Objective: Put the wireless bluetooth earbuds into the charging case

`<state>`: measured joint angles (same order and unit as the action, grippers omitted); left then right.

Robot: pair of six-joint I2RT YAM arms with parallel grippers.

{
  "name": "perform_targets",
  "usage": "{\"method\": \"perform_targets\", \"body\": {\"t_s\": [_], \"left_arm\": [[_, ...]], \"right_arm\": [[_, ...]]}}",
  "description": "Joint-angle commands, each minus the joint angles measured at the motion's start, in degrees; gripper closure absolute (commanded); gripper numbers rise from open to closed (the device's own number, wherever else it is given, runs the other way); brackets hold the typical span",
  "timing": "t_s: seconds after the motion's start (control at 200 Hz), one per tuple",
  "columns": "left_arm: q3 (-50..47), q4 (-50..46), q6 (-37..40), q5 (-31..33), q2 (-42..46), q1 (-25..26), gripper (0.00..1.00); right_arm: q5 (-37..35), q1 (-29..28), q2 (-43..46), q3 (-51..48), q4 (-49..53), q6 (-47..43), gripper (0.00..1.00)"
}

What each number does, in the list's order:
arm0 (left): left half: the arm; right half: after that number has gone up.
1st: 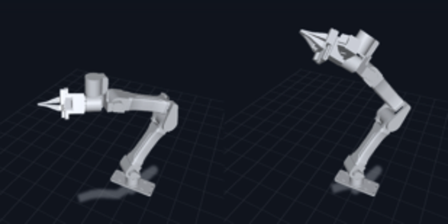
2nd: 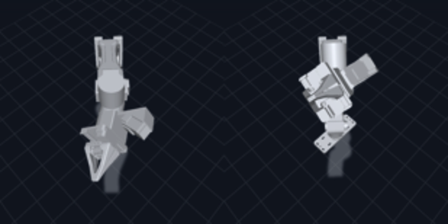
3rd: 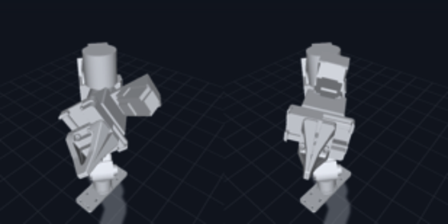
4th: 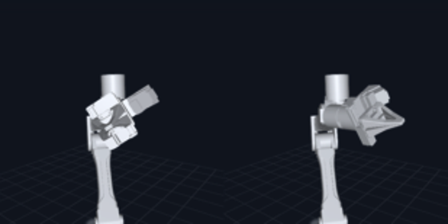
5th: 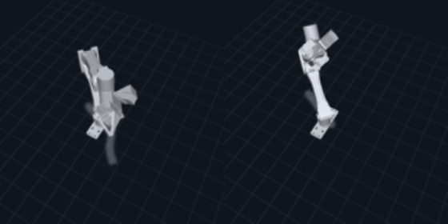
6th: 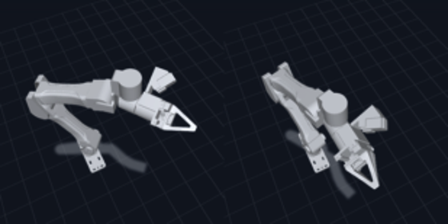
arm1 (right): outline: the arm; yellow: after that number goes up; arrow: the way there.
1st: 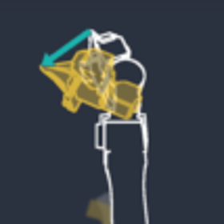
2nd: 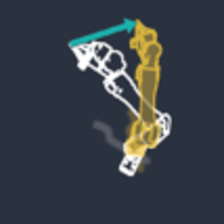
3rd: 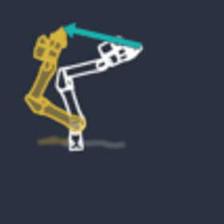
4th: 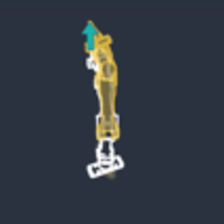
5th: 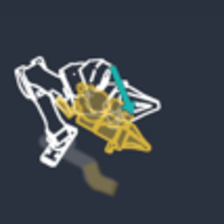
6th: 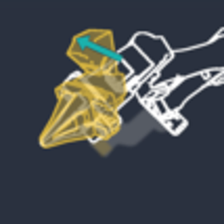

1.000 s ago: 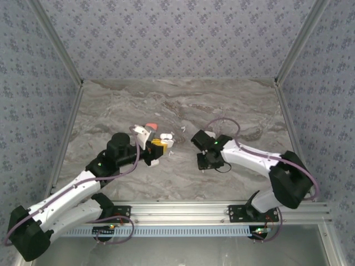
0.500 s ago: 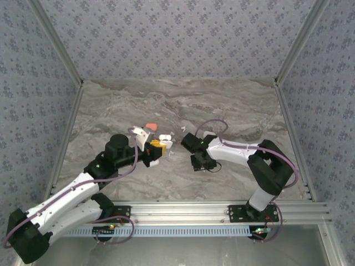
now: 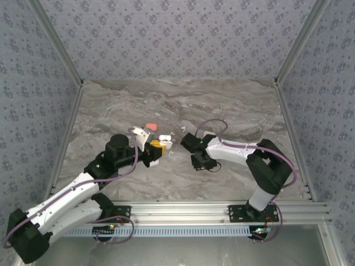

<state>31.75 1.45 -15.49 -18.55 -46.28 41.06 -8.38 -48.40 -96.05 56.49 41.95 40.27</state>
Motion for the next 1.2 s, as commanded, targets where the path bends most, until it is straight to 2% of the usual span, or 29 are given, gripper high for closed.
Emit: {"method": "perform_targets", "body": {"t_s": [0.0, 0.22, 0.355, 0.73, 0.83, 0.994, 1.194], "left_arm": [[0.6, 1.0, 0.9, 0.2, -0.4, 0.5, 1.00], [0.9, 1.0, 0.9, 0.3, -0.8, 0.4, 1.00], [1.1, 1.0, 0.8, 0.2, -1.0, 0.4, 1.00], [1.5, 2.1, 0.4, -0.1, -1.6, 0.5, 1.00], [1.6, 2.9, 0.0, -0.4, -2.4, 0.5, 1.00], [1.7, 3.9, -0.3, -0.9, -3.4, 0.5, 1.00], [2.2, 4.0, -0.3, -0.9, -4.2, 0.5, 1.00]], "right_arm": [[-1.0, 0.0, 0.5, -0.7, 2.1, 0.3, 0.72], [-1.1, 0.4, 3.1, -1.8, 3.5, -0.3, 0.75], [-1.0, 1.2, 5.4, -3.2, 3.8, -0.5, 0.80], [5.1, 6.7, 17.9, -10.2, -3.9, -2.7, 0.81], [5.6, 8.5, 19.1, -11.0, -3.0, -3.6, 0.80], [6.8, 7.3, 19.5, -10.9, -4.2, -3.7, 0.70], [10.1, 5.2, 16.5, -11.7, -10.2, -3.7, 0.69]]}}
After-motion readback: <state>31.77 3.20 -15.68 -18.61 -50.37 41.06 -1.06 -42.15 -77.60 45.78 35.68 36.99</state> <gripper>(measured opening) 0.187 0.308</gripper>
